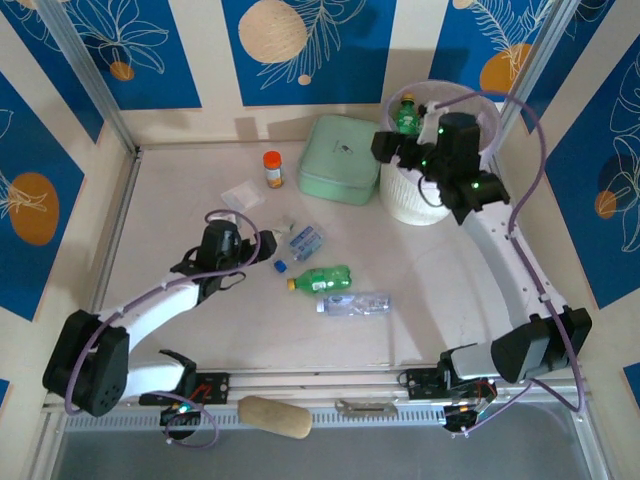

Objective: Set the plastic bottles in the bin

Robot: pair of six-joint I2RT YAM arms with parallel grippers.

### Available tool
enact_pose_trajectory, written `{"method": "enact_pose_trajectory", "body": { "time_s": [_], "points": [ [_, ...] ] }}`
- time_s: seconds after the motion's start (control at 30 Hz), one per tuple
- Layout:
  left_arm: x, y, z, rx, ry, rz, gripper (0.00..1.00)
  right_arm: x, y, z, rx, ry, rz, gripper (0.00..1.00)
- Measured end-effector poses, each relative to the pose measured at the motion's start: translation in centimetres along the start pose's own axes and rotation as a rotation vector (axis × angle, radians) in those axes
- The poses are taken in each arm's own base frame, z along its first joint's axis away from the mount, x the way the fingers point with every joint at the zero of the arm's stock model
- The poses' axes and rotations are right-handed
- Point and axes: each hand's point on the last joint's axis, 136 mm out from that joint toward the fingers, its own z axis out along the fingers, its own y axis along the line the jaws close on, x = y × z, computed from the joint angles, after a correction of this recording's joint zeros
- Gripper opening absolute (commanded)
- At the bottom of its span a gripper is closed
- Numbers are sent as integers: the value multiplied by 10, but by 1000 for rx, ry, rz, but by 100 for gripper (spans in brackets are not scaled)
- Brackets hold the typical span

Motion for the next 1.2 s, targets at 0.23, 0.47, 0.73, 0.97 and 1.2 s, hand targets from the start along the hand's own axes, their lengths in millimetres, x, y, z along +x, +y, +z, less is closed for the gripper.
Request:
{"method": "enact_pose_trajectory", "body": {
  "time_s": [0.23, 0.47, 0.73, 0.97, 1.2],
  "points": [
    [-7, -19, 22, 33, 88, 140, 100, 91, 27, 12, -66, 169, 10, 99],
    [2, -20, 42, 20, 196, 250, 100, 133, 32, 17, -66, 225, 80, 99],
    [22, -8, 48, -8, 285, 304, 96, 138, 37, 26, -83, 216, 133, 99],
    [25, -5, 58, -28, 326, 322, 91, 150, 40, 33, -86, 252, 140, 99],
    [19, -4, 70, -54, 324, 333, 84, 150, 43, 33, -90, 254, 144, 99]
  ]
}}
